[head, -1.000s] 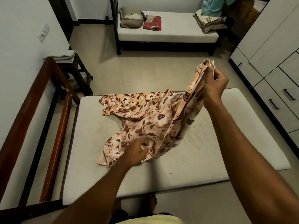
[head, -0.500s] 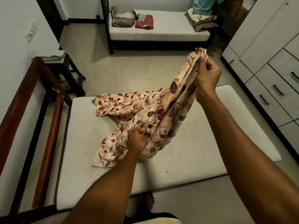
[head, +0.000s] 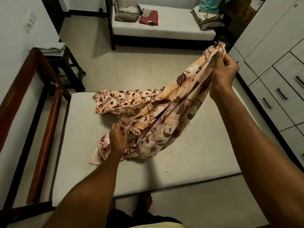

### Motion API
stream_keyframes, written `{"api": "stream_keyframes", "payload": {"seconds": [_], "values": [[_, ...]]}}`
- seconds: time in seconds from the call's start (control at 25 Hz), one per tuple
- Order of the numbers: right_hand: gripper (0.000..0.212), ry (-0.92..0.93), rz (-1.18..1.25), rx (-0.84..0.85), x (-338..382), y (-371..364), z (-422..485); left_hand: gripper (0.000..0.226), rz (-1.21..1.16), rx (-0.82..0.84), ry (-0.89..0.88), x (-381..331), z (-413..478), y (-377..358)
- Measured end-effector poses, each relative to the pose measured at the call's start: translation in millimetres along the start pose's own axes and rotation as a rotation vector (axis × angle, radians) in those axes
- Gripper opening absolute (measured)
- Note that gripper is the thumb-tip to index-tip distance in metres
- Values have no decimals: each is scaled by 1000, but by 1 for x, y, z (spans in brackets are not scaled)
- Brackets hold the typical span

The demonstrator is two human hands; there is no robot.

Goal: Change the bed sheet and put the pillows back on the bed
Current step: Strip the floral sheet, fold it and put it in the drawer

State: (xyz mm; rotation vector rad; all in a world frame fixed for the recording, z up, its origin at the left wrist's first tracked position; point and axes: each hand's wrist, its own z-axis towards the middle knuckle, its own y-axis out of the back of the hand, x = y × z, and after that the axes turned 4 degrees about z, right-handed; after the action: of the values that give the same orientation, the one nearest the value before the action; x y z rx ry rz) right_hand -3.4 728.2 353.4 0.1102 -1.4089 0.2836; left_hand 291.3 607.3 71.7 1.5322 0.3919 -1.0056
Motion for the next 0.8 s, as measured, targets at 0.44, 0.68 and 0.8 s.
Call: {"api": "stream_keyframes", "payload": {"seconds": [0.44,0.68,0.8], "values": [[27,1,61,10,17,-11,19,29,185,371,-202,39,-23,-20],[27,3,36,50,15,-13,13,42,357,341,-59,30,-22,-52],[27,-7,33,57,11,-12,11,60,472,282,42,33,-8,-61]]}}
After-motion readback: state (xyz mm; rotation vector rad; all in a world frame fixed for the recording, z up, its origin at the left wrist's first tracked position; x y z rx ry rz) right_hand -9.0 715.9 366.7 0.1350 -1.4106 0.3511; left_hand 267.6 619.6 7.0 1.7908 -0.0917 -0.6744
